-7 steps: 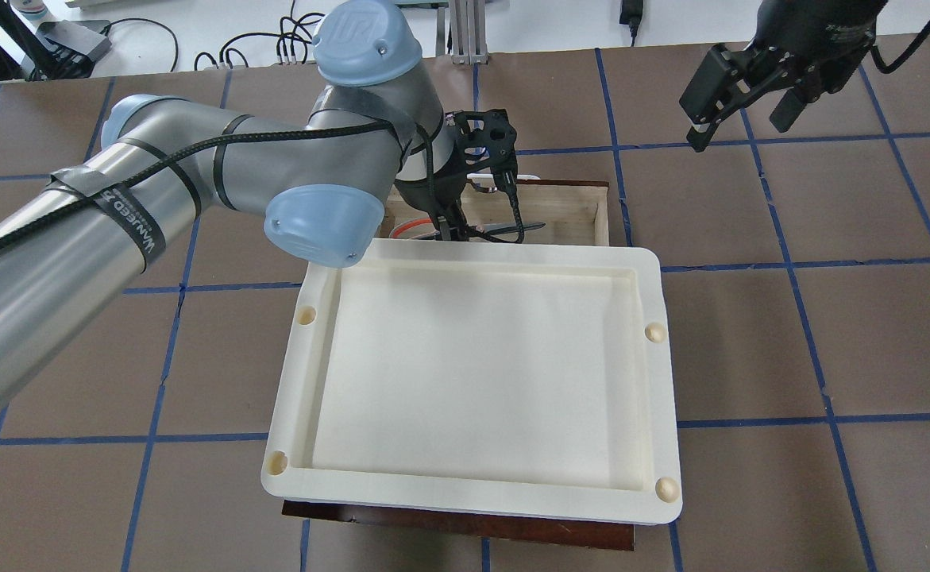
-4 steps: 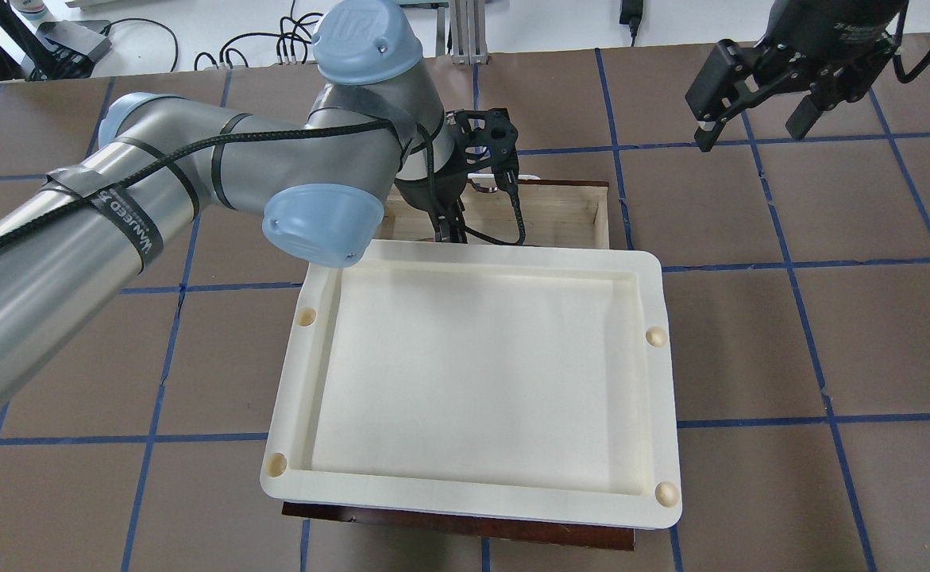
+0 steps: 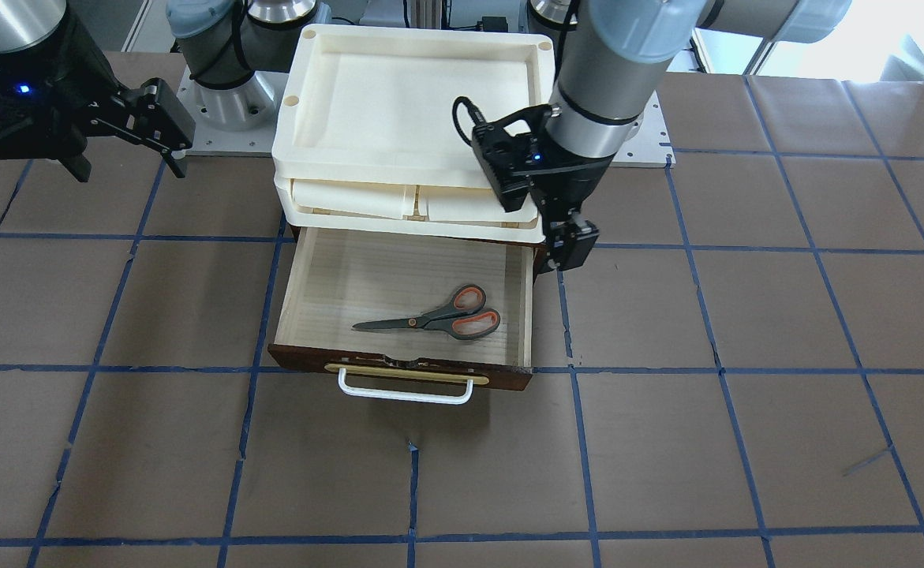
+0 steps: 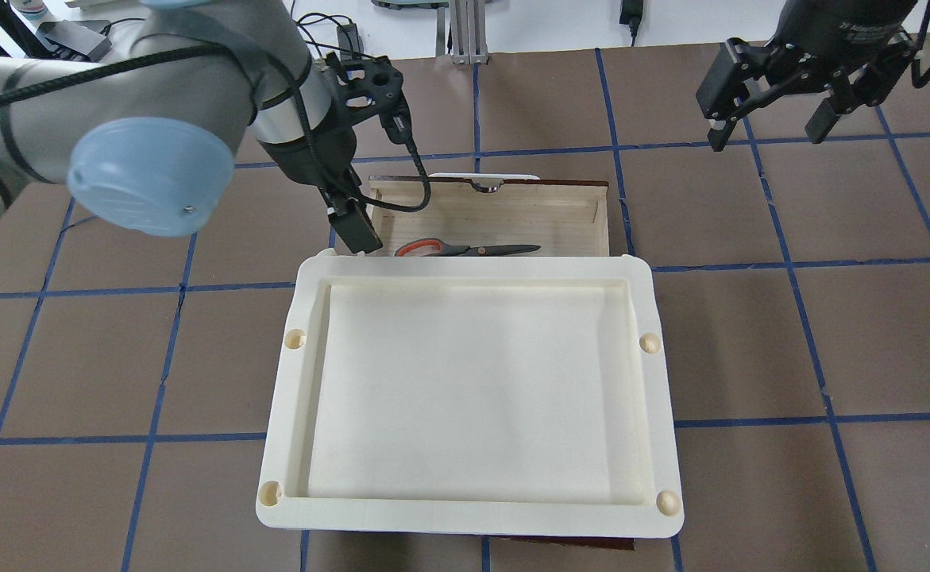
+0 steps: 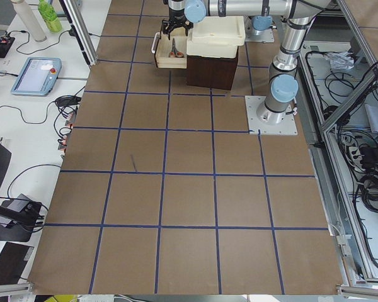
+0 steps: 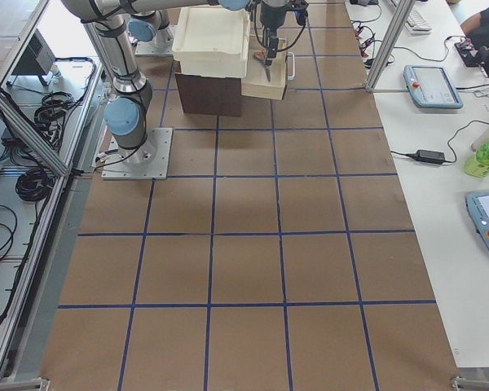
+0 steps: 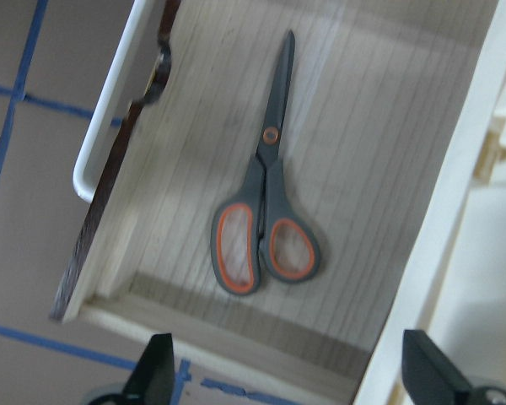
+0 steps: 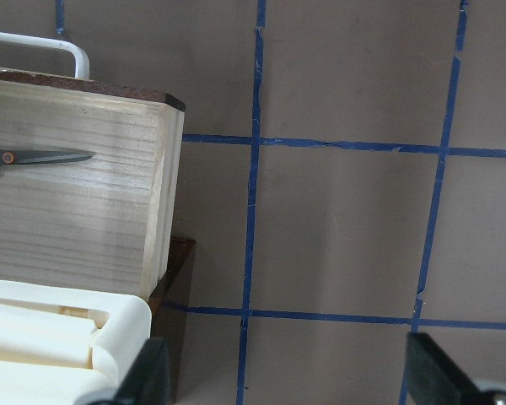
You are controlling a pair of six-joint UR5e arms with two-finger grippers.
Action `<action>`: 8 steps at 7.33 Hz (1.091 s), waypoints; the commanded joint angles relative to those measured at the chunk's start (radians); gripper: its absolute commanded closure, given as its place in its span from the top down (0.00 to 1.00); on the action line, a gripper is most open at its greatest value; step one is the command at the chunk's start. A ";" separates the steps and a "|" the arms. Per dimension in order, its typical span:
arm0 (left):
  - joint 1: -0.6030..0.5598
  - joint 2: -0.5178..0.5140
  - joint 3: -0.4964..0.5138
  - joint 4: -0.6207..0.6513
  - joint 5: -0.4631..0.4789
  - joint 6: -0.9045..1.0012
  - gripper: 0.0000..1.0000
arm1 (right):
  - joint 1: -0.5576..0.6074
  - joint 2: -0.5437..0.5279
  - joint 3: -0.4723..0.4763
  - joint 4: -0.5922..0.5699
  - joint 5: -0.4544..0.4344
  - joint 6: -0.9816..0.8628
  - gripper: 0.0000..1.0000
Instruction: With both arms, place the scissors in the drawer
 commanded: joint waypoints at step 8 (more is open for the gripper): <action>0.183 0.153 0.083 -0.265 0.155 -1.007 1.00 | 0.015 0.000 0.029 -0.013 -0.012 0.178 1.00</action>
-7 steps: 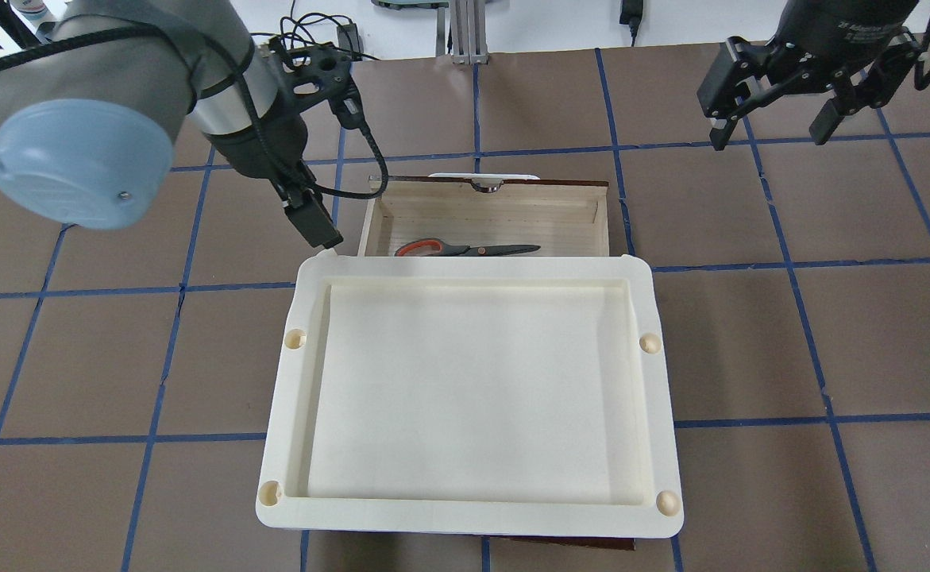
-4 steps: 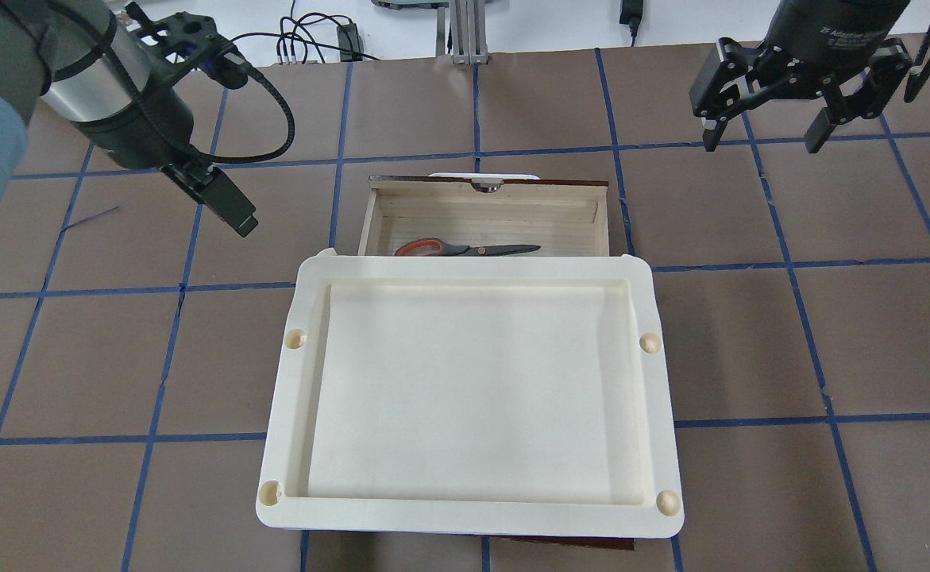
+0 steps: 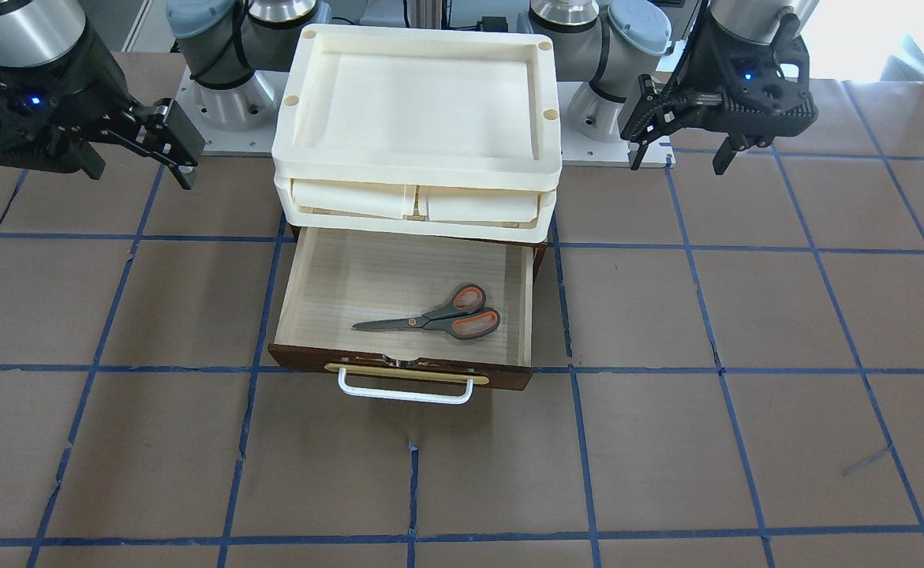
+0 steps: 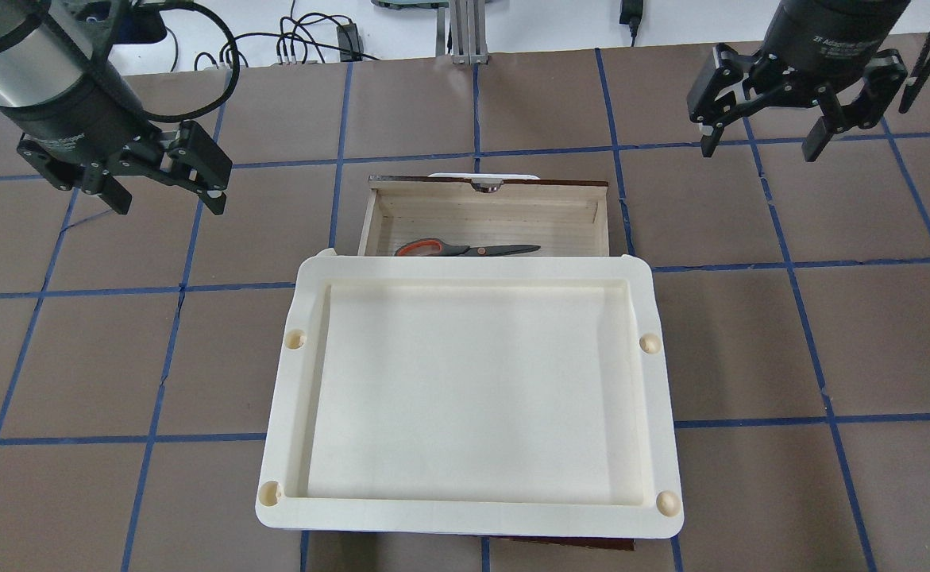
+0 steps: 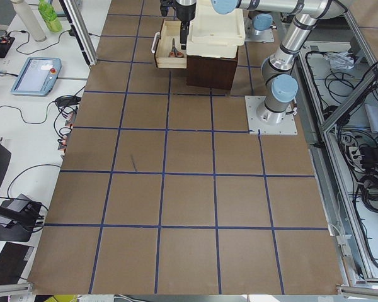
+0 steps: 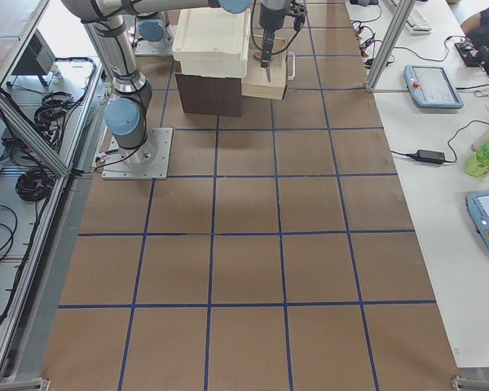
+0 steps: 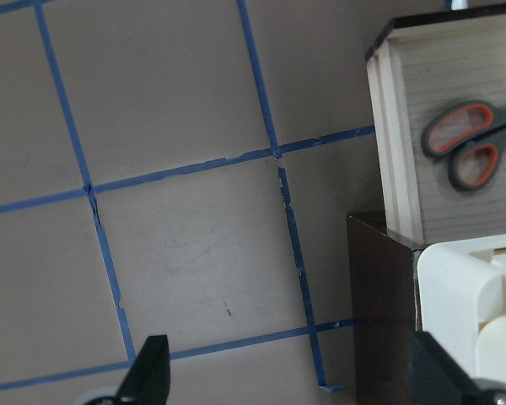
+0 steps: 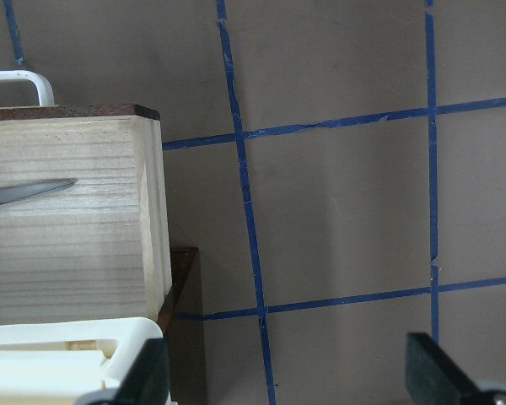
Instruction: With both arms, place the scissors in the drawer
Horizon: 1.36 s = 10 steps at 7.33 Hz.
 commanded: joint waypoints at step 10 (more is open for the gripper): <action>-0.008 -0.015 0.017 -0.023 -0.012 -0.058 1.00 | 0.001 -0.002 0.007 0.001 0.001 0.006 1.00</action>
